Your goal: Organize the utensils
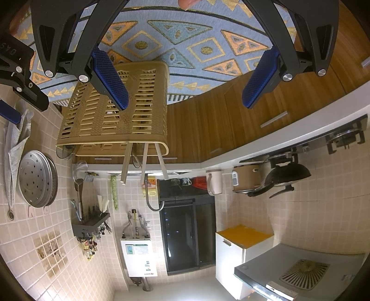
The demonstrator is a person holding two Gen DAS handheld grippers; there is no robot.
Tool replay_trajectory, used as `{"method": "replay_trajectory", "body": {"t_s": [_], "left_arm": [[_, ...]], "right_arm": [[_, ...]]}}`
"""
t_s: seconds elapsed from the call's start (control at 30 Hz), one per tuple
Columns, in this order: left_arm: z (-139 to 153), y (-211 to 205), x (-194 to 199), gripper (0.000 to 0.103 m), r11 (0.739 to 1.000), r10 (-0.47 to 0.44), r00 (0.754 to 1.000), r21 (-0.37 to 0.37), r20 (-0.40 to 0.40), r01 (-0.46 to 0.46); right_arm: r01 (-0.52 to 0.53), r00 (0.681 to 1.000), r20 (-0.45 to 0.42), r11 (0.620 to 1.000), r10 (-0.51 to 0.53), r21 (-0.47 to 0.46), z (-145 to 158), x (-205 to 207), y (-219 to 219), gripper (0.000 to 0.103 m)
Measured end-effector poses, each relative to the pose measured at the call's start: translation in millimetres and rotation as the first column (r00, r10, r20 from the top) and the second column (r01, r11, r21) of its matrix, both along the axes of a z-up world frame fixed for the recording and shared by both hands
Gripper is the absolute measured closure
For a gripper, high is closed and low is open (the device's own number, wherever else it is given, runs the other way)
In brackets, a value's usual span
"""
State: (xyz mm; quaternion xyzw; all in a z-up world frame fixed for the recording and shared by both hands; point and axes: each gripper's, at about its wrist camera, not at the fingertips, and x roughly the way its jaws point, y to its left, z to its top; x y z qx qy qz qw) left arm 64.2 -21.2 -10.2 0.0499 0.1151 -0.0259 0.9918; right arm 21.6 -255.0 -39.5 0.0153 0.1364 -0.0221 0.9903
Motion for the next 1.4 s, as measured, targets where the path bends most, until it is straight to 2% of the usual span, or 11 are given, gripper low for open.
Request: {"method": "replay_trajectory", "body": {"t_s": [1.4], "left_arm": [[-1.3,-3.9,1.1,0.008,0.999,0.042,0.999,0.034,-0.008,-0.041]], "right_arm": [[-0.045,0.999,-0.009,0.998,0.045,-0.036,-3.2,0.9,4.5,0.018]]}}
